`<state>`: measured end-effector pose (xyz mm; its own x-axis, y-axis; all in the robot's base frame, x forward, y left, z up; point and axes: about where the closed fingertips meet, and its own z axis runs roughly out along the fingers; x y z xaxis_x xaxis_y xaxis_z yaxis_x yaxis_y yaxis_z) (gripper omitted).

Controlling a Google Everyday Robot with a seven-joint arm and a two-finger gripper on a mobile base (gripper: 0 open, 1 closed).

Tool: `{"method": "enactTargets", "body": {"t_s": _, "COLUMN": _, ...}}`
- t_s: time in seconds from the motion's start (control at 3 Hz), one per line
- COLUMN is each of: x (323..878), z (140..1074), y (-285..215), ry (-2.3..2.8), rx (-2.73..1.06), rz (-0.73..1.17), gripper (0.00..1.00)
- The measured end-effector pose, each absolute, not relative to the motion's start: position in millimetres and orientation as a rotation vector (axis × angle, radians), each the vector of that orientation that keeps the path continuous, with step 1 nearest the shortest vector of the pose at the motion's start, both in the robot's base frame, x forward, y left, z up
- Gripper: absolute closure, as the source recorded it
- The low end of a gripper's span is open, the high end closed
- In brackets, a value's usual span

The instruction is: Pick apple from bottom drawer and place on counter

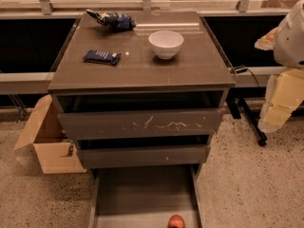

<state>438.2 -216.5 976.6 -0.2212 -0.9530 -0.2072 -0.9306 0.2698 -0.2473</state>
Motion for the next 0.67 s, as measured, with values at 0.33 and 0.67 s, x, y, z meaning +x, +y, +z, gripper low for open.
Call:
{"method": "enactTargets", "body": {"t_s": 0.33, "x": 438.2, "z": 976.6, "y": -216.5, "ry": 2.230, "rx": -1.724, "rz": -0.100, "gripper": 0.00}}
{"method": "enactTargets", "body": {"t_s": 0.67, "x": 435.8, "z": 952.1, "y": -197.3, "ry": 2.063, "rx": -1.851, "rz": -0.057, "gripper": 0.00}}
